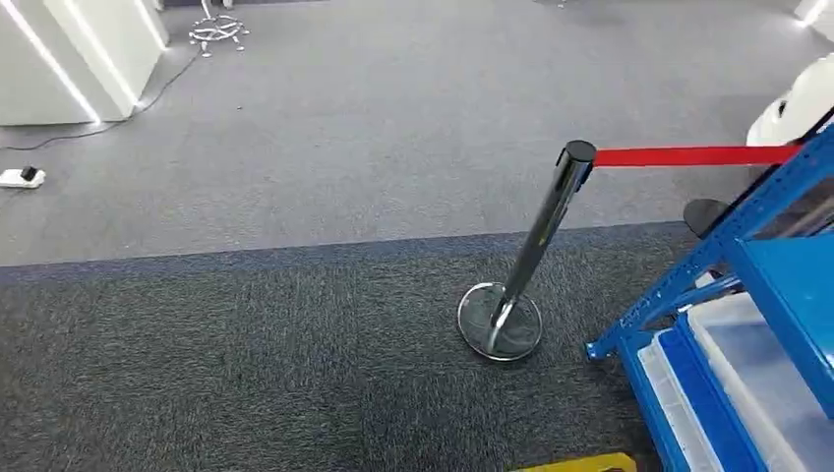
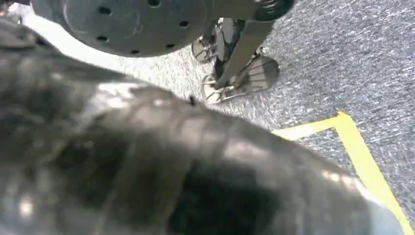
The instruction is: Take the parts from the cabinet and place them on the table.
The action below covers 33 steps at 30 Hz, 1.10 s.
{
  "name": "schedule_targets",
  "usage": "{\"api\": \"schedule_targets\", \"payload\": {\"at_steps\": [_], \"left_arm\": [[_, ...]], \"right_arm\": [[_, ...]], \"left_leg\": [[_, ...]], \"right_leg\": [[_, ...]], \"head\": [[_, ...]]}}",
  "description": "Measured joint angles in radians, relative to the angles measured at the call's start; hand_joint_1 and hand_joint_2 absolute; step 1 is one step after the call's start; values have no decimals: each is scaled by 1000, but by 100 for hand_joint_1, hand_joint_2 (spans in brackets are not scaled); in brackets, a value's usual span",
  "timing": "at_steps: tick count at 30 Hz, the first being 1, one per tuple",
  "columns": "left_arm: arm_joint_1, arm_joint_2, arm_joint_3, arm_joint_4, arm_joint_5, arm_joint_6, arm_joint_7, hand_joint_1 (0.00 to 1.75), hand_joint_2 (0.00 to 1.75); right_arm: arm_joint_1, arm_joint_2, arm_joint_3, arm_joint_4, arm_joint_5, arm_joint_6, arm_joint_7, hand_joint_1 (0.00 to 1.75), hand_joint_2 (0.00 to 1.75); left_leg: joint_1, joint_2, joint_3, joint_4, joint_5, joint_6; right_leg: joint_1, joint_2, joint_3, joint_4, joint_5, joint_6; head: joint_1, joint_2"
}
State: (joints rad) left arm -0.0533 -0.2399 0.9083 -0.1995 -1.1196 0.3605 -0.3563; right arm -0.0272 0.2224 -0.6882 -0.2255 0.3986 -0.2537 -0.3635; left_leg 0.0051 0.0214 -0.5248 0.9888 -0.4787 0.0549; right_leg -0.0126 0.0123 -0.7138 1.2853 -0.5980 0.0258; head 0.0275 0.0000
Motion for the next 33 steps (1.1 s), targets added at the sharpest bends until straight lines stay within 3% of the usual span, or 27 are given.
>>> {"api": "schedule_targets", "payload": {"at_steps": [1,2,4,5,6,7,8,10,11,12,13,15,16,17,18,19,20,21,22,25,26,27,28,29,31,32,33], "left_arm": [[0,0,0,0,0,0,0,0,0],[0,0,0,0,0,0,0,0,0],[-1,0,0,0,0,0,0,0,0],[-1,0,0,0,0,0,0,0,0],[-1,0,0,0,0,0,0,0,0],[-1,0,0,0,-1,0,0,0,0],[-2,0,0,0,-1,0,0,0,0],[-6,0,0,0,-1,0,0,0,0],[-6,0,0,0,-1,0,0,0,0],[-6,0,0,0,-1,0,0,0,0],[-5,0,0,0,-1,0,0,0,0],[-1,0,0,0,-2,0,0,0,0],[0,0,0,0,-2,0,1,0,0],[1,0,0,0,-3,0,1,0,0],[2,0,0,0,-3,0,1,0,0],[1,0,1,0,-2,0,2,0,0],[1,0,1,0,-3,0,2,0,0],[3,0,1,0,-3,0,3,0,0],[4,2,2,0,-3,0,4,0,0],[-4,2,2,0,-3,-2,5,0,0],[-3,2,2,0,-2,-3,5,0,0],[-2,2,2,0,-2,-3,6,0,0],[-1,2,2,0,-1,-3,5,0,0],[0,2,2,0,-1,-3,5,0,0],[4,3,2,0,-1,-4,5,0,0],[4,4,2,0,-1,-4,5,0,0],[3,4,2,0,-2,-4,5,0,0]], "right_arm": [[0,0,0,0,2,3,3,0,0],[2,0,0,0,3,3,5,0,0],[5,0,0,0,6,3,6,0,0],[4,0,0,0,7,3,7,0,0],[2,0,0,0,8,3,8,0,0],[0,0,0,0,10,3,10,0,0],[0,0,0,0,11,3,10,0,0],[2,0,-2,0,11,3,10,0,0],[2,0,-2,0,11,3,11,0,0],[2,1,-2,0,13,3,12,0,0],[0,0,-2,0,14,2,13,0,0],[-2,0,-3,0,17,0,16,0,0],[-1,0,-3,0,17,-1,18,0,0],[-1,0,-3,0,17,-1,20,0,0],[0,1,-3,0,17,-1,20,0,0],[1,1,-3,0,18,-1,20,0,0],[0,1,-3,0,19,-1,20,0,0],[1,3,-3,0,23,-1,18,0,0],[-3,3,-4,0,27,-1,16,0,0],[3,7,-3,1,33,0,14,0,0],[5,7,-4,2,33,-1,14,0,0],[5,7,-4,2,34,0,13,0,0],[4,7,-4,2,34,0,13,0,0],[2,7,-3,2,35,0,13,0,0],[1,7,-3,3,38,3,13,0,0],[1,7,-3,3,39,3,15,0,0],[2,7,-4,4,42,3,17,0,0]], "left_leg": [[-1,15,-1,0,-1,0],[-1,28,0,0,-2,-2],[-1,50,5,1,-7,-5],[-1,60,9,3,-11,-9],[-3,68,12,5,-15,-14],[-11,77,11,9,-21,-22],[-11,83,17,9,-23,-27],[-11,102,24,6,-25,-34],[-6,90,22,11,-34,-44],[-3,37,17,34,-54,-50],[-1,5,-8,92,-94,-51],[1,-12,-86,259,-171,-54],[1,-13,-117,319,-185,-55],[2,-13,-125,329,-171,-54],[3,-13,-114,294,-135,-53],[5,-15,-84,218,-84,-51],[7,-31,-42,118,-29,-49],[10,-81,-16,46,-9,-45],[12,-109,-11,25,-18,-46],[3,-82,-9,30,-13,-37],[12,-67,-7,15,-4,-25],[13,-52,-4,9,2,-18],[12,-41,-5,6,4,-10],[10,-28,-7,6,4,-10],[5,3,-9,7,2,-7],[4,18,-9,7,2,-7],[4,30,-8,7,1,-8]], "right_leg": [[-2,-2,-22,46,-9,3],[-3,-5,-16,39,7,5],[-3,-20,62,-100,83,4],[-1,-46,121,-202,122,0],[4,-101,147,-262,115,-8],[8,-101,150,-263,121,-13],[11,-82,148,-262,120,-17],[14,-63,144,-262,120,-25],[1,-52,155,-271,127,-34],[1,-43,154,-273,129,-38],[1,-33,152,-273,132,-44],[3,-7,149,-272,133,-47],[3,8,148,-270,133,-47],[3,21,148,-268,133,-47],[3,35,149,-266,132,-47],[2,51,149,-263,132,-46],[1,66,149,-260,130,-44],[0,75,146,-259,129,-41],[4,86,140,-250,128,-32],[-5,115,132,-261,140,-11],[0,122,130,-260,141,-4],[-1,75,125,-243,126,-5],[2,30,102,-198,89,-3],[1,11,69,-128,48,2],[-2,-2,1,20,-14,7],[-3,-4,-10,46,-14,9],[-2,-7,7,20,11,10]], "head": [[0,0],[0,0],[0,0],[0,0],[0,0],[-1,0],[-1,0],[-1,0],[-1,0],[-2,0],[-2,0],[-2,0],[-2,0],[-2,0],[-2,0],[-2,0],[-2,0],[-2,0],[-2,0],[-2,0],[-2,0],[-1,0],[3,0],[3,0],[3,0],[2,0],[3,0]]}}
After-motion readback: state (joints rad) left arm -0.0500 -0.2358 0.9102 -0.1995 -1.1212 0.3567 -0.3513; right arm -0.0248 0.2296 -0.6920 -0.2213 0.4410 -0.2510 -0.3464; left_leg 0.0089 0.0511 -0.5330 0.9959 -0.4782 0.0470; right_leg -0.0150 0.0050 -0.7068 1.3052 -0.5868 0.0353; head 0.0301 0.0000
